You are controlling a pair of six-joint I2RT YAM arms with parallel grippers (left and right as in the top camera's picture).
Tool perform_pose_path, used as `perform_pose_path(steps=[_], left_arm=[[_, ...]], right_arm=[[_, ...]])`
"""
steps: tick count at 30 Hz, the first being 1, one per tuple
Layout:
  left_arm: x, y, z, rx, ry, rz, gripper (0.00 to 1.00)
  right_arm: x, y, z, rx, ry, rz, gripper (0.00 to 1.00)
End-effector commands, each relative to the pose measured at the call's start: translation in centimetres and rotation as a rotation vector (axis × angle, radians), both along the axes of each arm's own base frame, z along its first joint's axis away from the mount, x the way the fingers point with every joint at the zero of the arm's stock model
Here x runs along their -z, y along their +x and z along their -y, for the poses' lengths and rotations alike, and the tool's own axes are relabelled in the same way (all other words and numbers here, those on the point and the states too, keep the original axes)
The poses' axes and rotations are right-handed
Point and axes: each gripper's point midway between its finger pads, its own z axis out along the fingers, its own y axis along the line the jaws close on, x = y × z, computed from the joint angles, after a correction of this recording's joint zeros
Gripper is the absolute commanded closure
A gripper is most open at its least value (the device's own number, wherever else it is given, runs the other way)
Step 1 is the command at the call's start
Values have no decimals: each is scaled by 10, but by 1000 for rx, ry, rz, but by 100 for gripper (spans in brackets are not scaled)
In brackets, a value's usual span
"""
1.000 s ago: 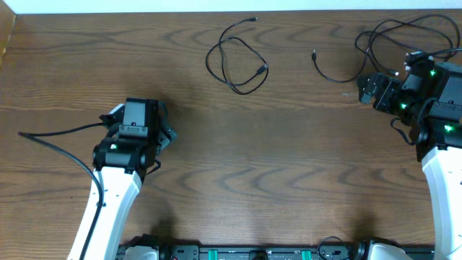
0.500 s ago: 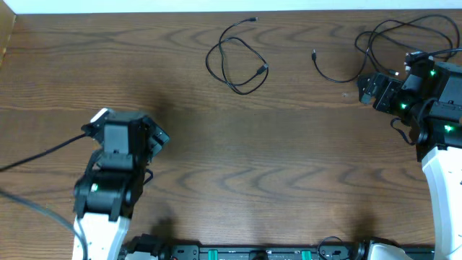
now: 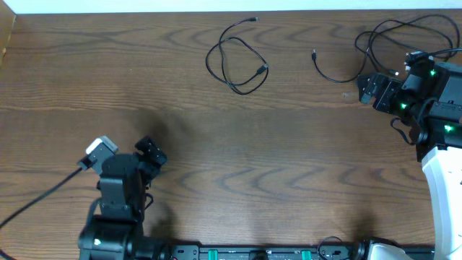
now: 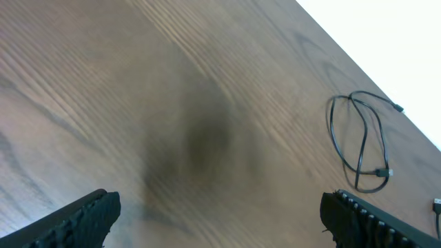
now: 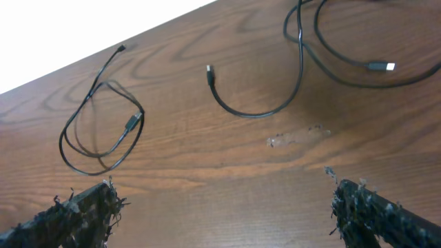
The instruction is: Untangle cables
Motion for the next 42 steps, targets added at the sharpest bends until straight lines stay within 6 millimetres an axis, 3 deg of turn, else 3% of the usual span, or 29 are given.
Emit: perform_pose_path(steps=[1,8,14,22,28,31,32,37,42], left_arm=[[10,2,-3,-21,-3,72,2],[20,17,-2,-43,-71,324,2],[26,18,-5,-54,-91,506,2],[16,13,-6,-51,-108,647,2],[15,13,-6,-51,-108,650,2],[27,12,-8,-62,-97,600,2],[43,9,-11,-77,-78,532,2],[42,11,-5,41,116,490,2],[42,11,-5,42,120,489,2]], right_arm=[[-3,0,-2,1,11,5,1],[-3,0,-2,1,11,5,1],[-3,0,-2,1,11,5,1],[-3,0,-2,1,11,5,1],[-3,0,-2,1,11,5,1],[-3,0,-2,1,11,5,1],[-3,0,-2,1,11,5,1],[-3,0,-2,1,11,5,1],[-3,0,-2,1,11,5,1]])
